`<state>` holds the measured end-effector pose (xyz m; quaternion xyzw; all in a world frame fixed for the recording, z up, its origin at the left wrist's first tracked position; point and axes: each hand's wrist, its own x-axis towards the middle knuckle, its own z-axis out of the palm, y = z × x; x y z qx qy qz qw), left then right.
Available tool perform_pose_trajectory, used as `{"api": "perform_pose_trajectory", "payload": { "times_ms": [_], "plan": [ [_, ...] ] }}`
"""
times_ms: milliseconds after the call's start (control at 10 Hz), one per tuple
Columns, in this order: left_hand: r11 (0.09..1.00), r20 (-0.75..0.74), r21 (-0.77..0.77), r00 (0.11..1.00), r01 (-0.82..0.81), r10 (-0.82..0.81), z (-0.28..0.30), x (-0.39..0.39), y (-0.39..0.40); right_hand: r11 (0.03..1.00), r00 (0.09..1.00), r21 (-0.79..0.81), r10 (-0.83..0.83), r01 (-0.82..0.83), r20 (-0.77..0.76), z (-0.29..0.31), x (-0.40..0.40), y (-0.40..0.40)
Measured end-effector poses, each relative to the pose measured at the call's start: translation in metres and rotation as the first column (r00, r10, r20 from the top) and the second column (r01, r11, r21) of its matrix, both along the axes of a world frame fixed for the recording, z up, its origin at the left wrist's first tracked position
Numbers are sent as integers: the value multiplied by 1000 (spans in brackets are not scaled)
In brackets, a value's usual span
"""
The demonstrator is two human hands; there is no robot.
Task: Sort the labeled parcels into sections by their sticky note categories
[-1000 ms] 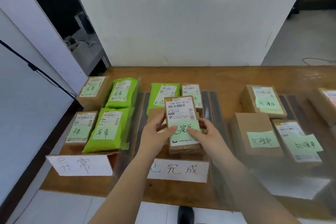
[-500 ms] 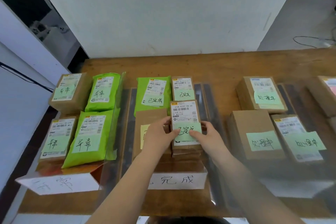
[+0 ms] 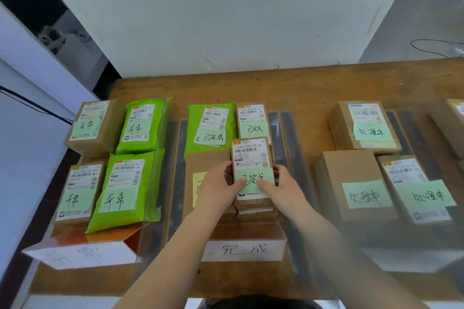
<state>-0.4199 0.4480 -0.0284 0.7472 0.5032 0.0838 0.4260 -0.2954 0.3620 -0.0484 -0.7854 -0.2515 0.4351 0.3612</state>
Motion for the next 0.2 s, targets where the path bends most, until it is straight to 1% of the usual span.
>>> {"api": "perform_pose_trajectory", "payload": {
  "times_ms": [100,200],
  "plan": [
    [1000,-16,11,1000,13,-13,4,-5,-3,999,998,-25,39,-38,46,1,-1,-1],
    [998,-43,54,999,16,-13,9,-11,-3,999,978,19,40,-45,207,11,-2,-3]
  ]
}}
